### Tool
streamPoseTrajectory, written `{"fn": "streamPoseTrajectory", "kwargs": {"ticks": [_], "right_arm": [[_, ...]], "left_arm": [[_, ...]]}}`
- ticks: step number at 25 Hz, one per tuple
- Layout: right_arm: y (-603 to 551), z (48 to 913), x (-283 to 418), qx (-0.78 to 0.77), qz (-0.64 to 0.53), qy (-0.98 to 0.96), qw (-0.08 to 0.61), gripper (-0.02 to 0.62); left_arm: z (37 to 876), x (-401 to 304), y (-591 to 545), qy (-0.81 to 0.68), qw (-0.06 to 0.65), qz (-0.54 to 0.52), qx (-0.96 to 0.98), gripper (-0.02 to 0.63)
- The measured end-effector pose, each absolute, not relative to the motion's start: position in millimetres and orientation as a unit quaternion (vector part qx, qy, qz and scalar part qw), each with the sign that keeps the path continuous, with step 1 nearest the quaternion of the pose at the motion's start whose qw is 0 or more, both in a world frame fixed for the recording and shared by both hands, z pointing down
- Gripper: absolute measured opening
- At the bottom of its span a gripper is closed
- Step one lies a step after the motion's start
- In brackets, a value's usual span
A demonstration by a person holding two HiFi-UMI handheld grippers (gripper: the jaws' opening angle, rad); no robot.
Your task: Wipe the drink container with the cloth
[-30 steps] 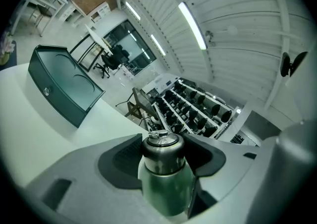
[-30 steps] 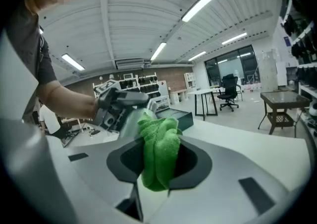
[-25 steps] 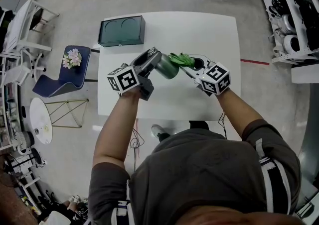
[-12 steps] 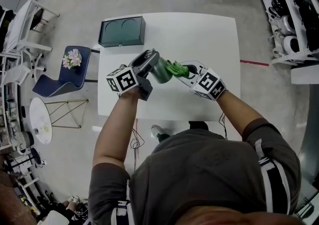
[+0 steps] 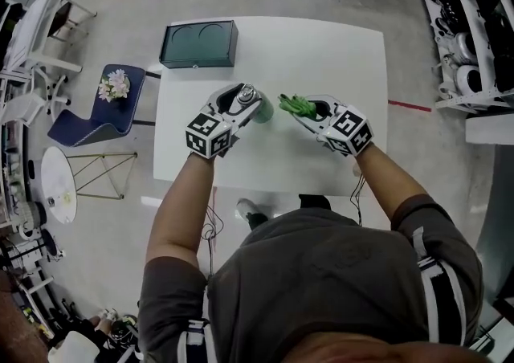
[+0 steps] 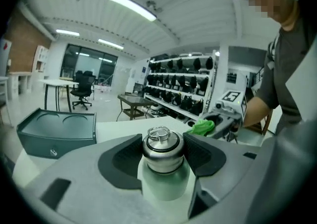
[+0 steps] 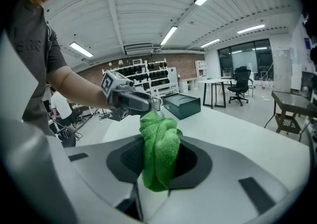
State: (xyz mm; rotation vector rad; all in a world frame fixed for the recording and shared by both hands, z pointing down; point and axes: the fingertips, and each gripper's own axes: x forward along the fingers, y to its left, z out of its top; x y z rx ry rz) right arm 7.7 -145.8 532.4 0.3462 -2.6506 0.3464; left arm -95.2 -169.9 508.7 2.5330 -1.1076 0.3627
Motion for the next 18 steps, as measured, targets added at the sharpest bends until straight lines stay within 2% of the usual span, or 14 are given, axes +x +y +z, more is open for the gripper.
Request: {"fn": "streamPoseTrajectory", "kwargs": {"ticks": [4,11,14,18], "right_arm": [[-149.3,536.8,11.9,0.125,0.133,-0.958,0.222,0.098],[-148.1,527.4,7.1,0.102,0.159,-0.960,0.204,0.098],[-150.3,511.2,-3.3,0.082,0.153,-0.966,0.194,0.100],[-149.5,480.0,-33.9,0.044,0.125,-0.975,0.180,0.099]], "left_arm": [[529.6,-86.3,-161.0,-0.373,0.121,0.173,0.903,0.252],[530.8,-73.4,-146.2,-0.375,0.052,0.144,0.914,0.254],[541.0,-70.4,-140.7,-0.382,0.049,0.142,0.912,0.345],[561.6,-70.4,-138.4,-0.388,0.065,0.139,0.909,0.366]]}}
